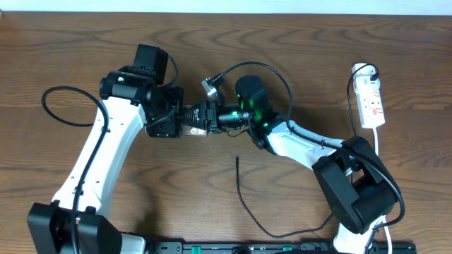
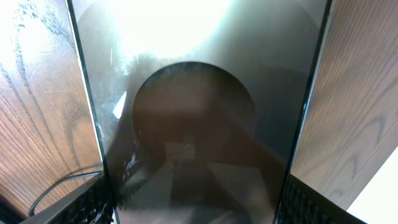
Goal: Plug charger to phone and switch on socket
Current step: 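Close the right gripper on the phone's bottom end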
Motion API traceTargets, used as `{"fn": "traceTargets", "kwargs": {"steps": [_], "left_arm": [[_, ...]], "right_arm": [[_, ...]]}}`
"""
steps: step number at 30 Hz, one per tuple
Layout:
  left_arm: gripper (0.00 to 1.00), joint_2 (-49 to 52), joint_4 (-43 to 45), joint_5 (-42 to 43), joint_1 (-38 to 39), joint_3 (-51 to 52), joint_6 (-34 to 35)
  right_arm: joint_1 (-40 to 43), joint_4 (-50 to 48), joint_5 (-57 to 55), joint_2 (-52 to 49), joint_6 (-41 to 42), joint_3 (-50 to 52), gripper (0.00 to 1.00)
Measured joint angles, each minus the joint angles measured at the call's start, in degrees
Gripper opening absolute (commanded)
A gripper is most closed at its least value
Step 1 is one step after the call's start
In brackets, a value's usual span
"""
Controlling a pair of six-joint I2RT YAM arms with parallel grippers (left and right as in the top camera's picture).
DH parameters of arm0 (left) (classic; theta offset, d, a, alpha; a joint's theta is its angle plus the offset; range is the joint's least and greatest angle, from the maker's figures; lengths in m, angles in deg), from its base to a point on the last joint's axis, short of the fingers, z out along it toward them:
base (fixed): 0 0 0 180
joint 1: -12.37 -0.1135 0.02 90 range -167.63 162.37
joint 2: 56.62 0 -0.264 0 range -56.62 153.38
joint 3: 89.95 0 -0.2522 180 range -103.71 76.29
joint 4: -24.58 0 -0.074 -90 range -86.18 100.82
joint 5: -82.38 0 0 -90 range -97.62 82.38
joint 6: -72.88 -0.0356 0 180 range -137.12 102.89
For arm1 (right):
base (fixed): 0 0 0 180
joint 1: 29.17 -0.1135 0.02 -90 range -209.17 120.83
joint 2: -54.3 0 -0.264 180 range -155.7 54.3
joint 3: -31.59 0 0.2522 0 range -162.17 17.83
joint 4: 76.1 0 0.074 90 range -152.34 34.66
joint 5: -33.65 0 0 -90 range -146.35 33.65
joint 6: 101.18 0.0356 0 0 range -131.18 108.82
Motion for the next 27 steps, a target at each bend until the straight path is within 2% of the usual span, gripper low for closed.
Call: {"fn": "traceTargets", "kwargs": {"steps": [2, 6, 10, 14, 17, 25, 26, 27], "left_arm": [[0.07, 0.0, 0.0, 0.0, 0.0, 0.0, 0.2], [0.08, 0.0, 0.0, 0.0, 0.0, 0.0, 0.2], [0.07, 0.0, 0.0, 0.0, 0.0, 0.0, 0.4], [0.07, 0.0, 0.0, 0.0, 0.0, 0.0, 0.6], [0.08, 0.0, 0.0, -0.1, 0.0, 0.0, 0.7], [0.07, 0.0, 0.0, -0.2, 0.0, 0.0, 0.8], [0.12, 0.0, 0.0, -0.2, 0.0, 0.0, 0.8], [0.22, 0.0, 0.0, -0.2, 0.0, 0.0, 0.8]], "right_arm": [[0.0, -0.1, 0.0, 0.0, -0.1, 0.0, 0.49], [0.0, 0.0, -0.2, 0.0, -0.1, 0.0, 0.37], [0.0, 0.0, -0.2, 0.0, 0.0, 0.0, 0.17], [0.0, -0.1, -0.2, 0.0, -0.3, 0.0, 0.06], [0.0, -0.2, -0.1, 0.0, -0.5, 0.0, 0.01], [0.0, -0.2, -0.1, 0.0, -0.7, 0.0, 0.01], [0.0, -0.2, -0.1, 0.0, -0.7, 0.0, 0.01], [0.0, -0.2, -0.1, 0.0, -0.7, 0.0, 0.01]]}}
